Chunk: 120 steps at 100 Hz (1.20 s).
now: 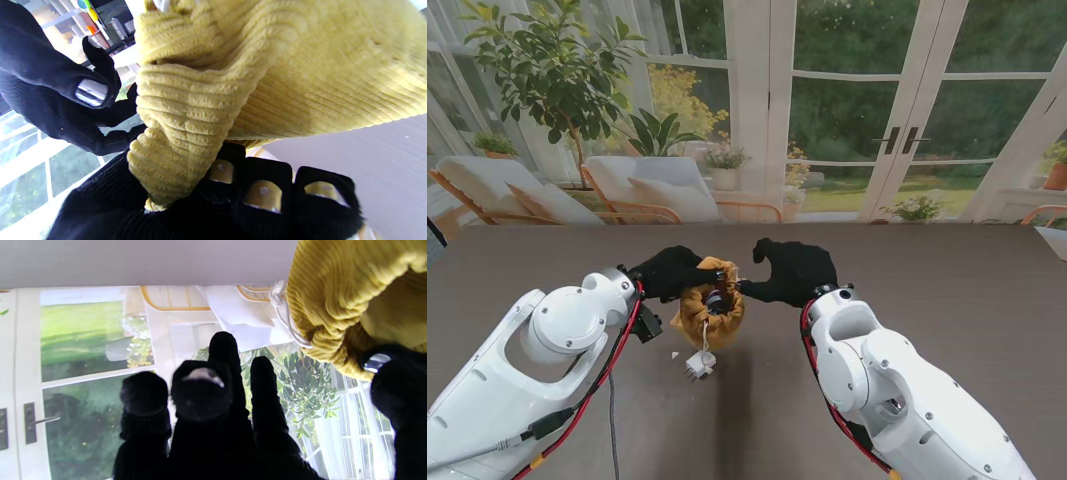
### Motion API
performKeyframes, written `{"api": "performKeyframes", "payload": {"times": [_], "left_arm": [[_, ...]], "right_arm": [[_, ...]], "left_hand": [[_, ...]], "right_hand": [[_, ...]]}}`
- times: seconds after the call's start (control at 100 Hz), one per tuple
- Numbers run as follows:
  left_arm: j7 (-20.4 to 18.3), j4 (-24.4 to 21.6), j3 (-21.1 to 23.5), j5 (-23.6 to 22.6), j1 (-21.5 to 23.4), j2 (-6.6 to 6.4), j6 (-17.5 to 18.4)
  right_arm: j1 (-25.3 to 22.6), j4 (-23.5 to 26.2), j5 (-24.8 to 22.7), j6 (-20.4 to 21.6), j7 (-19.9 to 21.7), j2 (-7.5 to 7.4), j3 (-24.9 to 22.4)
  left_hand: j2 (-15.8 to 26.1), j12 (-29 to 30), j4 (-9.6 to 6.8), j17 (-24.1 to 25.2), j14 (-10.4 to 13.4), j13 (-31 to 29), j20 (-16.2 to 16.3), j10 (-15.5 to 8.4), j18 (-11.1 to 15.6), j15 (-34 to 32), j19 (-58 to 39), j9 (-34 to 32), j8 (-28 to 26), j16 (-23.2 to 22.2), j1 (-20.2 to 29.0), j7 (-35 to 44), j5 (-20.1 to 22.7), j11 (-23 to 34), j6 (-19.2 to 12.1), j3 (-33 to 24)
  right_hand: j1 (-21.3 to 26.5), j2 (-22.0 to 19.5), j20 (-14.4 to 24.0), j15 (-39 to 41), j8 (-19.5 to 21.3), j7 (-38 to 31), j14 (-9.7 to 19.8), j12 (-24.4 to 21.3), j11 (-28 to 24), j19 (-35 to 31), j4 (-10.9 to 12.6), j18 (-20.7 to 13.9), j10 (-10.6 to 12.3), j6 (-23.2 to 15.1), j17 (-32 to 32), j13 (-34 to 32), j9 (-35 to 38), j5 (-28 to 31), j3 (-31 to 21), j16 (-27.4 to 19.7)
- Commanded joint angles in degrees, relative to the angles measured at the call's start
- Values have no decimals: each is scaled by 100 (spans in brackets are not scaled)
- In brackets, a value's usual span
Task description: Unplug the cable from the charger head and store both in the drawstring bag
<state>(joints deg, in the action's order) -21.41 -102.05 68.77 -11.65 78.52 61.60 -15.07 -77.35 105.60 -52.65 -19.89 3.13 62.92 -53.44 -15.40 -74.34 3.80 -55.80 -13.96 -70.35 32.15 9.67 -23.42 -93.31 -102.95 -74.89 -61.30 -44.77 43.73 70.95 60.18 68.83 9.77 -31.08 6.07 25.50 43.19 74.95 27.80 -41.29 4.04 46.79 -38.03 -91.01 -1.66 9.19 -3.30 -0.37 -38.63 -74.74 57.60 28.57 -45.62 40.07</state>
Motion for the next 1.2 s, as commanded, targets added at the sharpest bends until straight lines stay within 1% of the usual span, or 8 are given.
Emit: {"api": "performKeyframes", "payload": {"times": [0.0, 0.18, 0.26, 0.33, 0.38, 0.43, 0.73, 1.19], "left_arm": [[-102, -86, 67, -39, 88, -32, -56], [-119, -290, 331, -194, 327, -61, -94], [-131, -412, 472, -301, 467, -77, -94], [-138, -526, 603, -369, 601, -88, -103], [-126, -600, 693, -436, 697, -92, -95], [-132, -676, 784, -512, 793, -102, -86], [-116, -1008, 1210, -663, 1267, -115, -58], [-114, -1325, 1603, -819, 1773, -125, 54]], "right_arm": [[35, 3, 29, 166, 162, -2, -36], [107, -75, 326, 610, 377, -37, -126], [128, -125, 429, 735, 371, -35, -133], [164, -193, 493, 824, 362, -31, -111], [204, -254, 542, 894, 358, -30, -76], [241, -304, 551, 901, 381, -32, -24], [497, -696, 590, 941, 299, -1, 493], [1164, -1617, 944, 656, -81, 228, 1727]], "left_hand": [[297, -118, -79, -24, 633, -245, 89, -189, 30, -361, -860, -93, -78, -30, 214, -73, -94, 9, 842, 19], [328, -144, -66, 33, 599, -244, 102, -158, 21, -319, -818, -34, -90, -30, 246, -82, -139, -2, 850, 90], [334, -154, -65, 86, 583, -243, 111, -147, 18, -300, -786, -9, -91, -33, 260, -92, -153, -7, 856, 116], [342, -166, -63, 127, 553, -241, 130, -113, 6, -269, -756, 28, -90, -38, 285, -108, -162, -14, 871, 143], [340, -170, -62, 155, 534, -240, 141, -103, -2, -252, -738, 37, -88, -41, 296, -119, -172, -15, 878, 157], [354, -175, -58, 188, 520, -233, 155, -93, -8, -237, -716, 58, -88, -47, 298, -129, -185, -20, 876, 177], [440, -221, -23, 408, 341, -16, 443, 42, -51, -85, -501, 249, -105, -283, 446, -236, -298, -64, 935, 408], [513, -249, 26, 623, 214, 180, 682, 146, -65, -39, -320, 411, -111, -390, 534, -327, -402, -104, 956, 560]], "right_hand": [[258, -188, -159, -192, 19, 234, -110, -89, -5, 279, 57, 267, -136, -209, -2420, -96, -293, -375, 271, -133], [1111, 56, 42, -446, 31, 688, -28, -43, -128, 468, 47, 251, -72, -728, -2281, -100, -659, -711, 544, -218], [1484, 352, 91, -482, 70, 799, 24, -21, -204, 500, 82, 263, -44, -964, -2257, -104, -717, -669, 401, -216], [1331, 782, 157, -462, 177, 909, 77, -19, -268, 507, -27, 208, -19, -1112, -2271, -106, -748, -632, -621, -181], [1307, 1055, 172, -452, 203, 925, 102, -18, -292, 511, -121, 207, -1, -1206, -2275, -108, -762, -587, -1128, -173], [1285, 1225, 178, -442, 206, 935, 147, -11, -313, 510, -170, 178, 19, -1218, -2284, -112, -767, -593, -1277, -167], [1583, 2071, 195, -312, 222, 824, 336, 48, -435, 491, -333, 105, 113, -1434, -2323, -121, -776, -539, -1522, -104], [1718, 2427, 205, 61, 202, 654, 579, 173, -617, 433, -474, 13, 169, -1500, -2404, -129, -763, -464, -1605, 65]]}}
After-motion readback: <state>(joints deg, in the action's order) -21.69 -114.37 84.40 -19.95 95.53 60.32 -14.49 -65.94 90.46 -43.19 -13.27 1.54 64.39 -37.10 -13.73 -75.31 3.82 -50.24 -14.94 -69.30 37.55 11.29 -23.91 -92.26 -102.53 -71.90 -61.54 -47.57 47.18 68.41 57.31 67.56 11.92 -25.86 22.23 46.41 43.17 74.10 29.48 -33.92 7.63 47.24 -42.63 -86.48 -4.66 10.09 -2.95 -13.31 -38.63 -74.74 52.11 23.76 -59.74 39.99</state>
